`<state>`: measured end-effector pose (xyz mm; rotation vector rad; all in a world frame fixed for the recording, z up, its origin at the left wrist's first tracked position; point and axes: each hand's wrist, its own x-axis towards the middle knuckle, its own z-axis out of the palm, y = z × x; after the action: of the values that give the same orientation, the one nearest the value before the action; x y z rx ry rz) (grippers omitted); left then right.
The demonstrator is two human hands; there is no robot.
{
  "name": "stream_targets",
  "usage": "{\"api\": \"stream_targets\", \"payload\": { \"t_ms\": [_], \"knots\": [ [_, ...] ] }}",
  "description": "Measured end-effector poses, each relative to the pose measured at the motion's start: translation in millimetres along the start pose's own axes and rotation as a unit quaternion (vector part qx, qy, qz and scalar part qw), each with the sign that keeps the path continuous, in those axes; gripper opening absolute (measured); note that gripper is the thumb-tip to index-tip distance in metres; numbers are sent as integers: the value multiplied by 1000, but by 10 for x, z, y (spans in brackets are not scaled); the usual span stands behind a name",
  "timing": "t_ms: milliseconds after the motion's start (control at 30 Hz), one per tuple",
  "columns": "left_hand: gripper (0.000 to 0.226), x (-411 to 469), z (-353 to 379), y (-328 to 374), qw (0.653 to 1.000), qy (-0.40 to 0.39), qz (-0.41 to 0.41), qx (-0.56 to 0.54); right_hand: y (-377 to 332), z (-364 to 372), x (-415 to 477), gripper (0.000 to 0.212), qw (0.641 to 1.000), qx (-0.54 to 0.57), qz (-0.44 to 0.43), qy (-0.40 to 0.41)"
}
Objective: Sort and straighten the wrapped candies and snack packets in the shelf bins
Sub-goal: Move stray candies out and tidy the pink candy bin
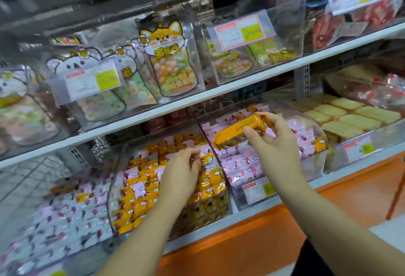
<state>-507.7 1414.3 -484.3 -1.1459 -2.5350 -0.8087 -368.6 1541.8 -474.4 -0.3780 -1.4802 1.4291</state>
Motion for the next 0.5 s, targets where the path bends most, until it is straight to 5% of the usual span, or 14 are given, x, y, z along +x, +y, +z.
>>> {"api": "stream_targets", "payload": {
  "t_ms": [267, 400, 500],
  "knots": [
    [19, 263, 204, -32, 989, -134, 4, 69, -41, 131, -25, 27, 999, -34, 3, -20],
    [25, 319, 213, -12, 981, -127, 31, 141, -73, 136, -3, 24, 998, -49, -9, -23],
    [22, 318, 132, -16, 992, -84, 19, 91, -70, 174, 10, 24, 999, -49, -6, -22]
  ]
}}
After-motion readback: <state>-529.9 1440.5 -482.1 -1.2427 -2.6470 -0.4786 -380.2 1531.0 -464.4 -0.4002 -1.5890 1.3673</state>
